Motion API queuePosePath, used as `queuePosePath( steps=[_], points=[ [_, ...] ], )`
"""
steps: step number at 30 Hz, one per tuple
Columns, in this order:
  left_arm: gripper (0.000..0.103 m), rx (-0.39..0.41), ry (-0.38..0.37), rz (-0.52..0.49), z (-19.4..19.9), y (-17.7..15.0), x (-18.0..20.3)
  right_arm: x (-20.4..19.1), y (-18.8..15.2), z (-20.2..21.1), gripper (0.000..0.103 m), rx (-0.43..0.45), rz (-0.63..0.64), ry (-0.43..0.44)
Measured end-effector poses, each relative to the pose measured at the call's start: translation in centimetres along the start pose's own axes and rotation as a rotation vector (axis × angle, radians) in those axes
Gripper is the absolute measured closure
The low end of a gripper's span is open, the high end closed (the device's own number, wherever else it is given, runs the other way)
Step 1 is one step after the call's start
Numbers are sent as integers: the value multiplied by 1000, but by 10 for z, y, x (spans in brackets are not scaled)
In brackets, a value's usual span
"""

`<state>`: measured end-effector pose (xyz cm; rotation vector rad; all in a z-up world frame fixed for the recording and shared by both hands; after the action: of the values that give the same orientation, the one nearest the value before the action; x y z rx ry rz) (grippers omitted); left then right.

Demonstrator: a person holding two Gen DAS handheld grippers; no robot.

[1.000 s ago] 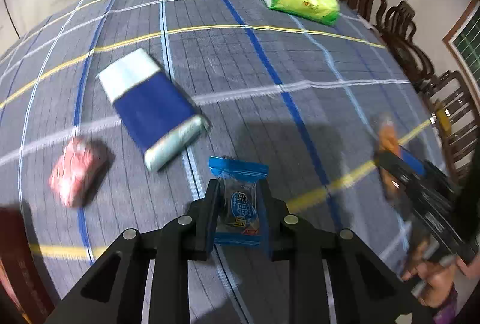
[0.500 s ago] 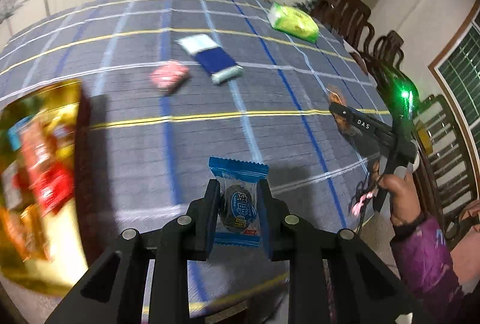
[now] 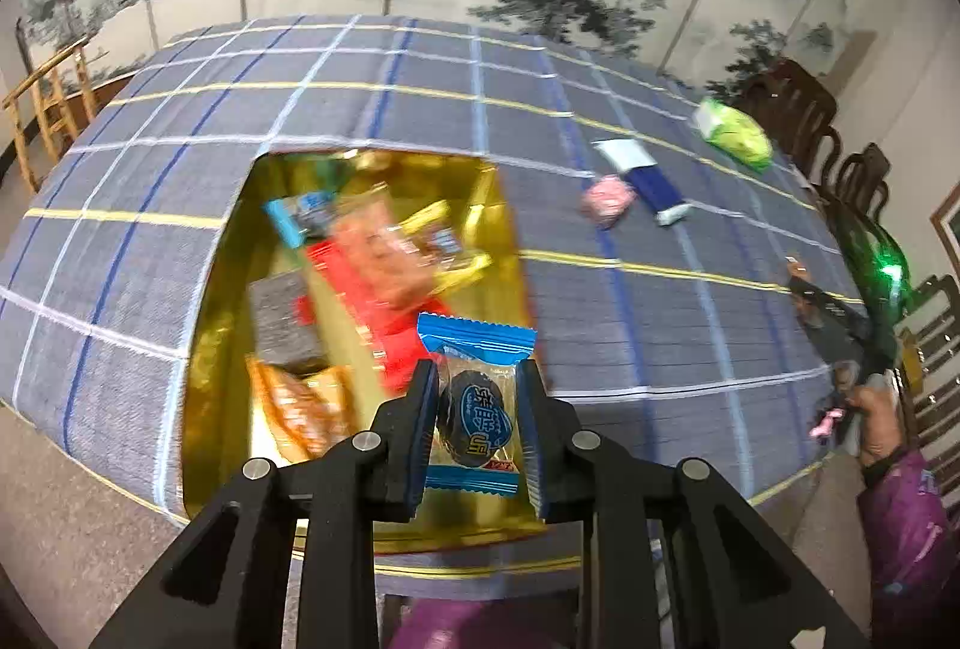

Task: Organize snacks
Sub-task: 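Carry the blue candy over the gold tin and open the left tool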

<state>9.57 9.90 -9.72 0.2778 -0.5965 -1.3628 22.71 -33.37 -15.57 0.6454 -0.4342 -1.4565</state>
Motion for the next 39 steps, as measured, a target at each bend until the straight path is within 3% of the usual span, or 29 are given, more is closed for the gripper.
queuePosePath(
  steps=[8, 39],
  points=[
    [80, -27, -4, 18, -23, -7, -18, 0, 0, 0, 62, -1, 2, -2],
    [79, -53, 74, -93, -53, -30, -4, -1, 0, 0, 59, -1, 5, -4]
  ],
)
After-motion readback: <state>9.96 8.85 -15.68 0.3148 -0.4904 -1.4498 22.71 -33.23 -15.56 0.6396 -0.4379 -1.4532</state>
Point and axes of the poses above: each gripper's, at about its wrist camera, not at the fingertips, and z roughly against the way its jaws point, x to its right, y to its top, the point moved 9 cm from there along -z, roughly the way its jaws point, and after that the axes turned 5 degrees about z, right-handed, at the moved point
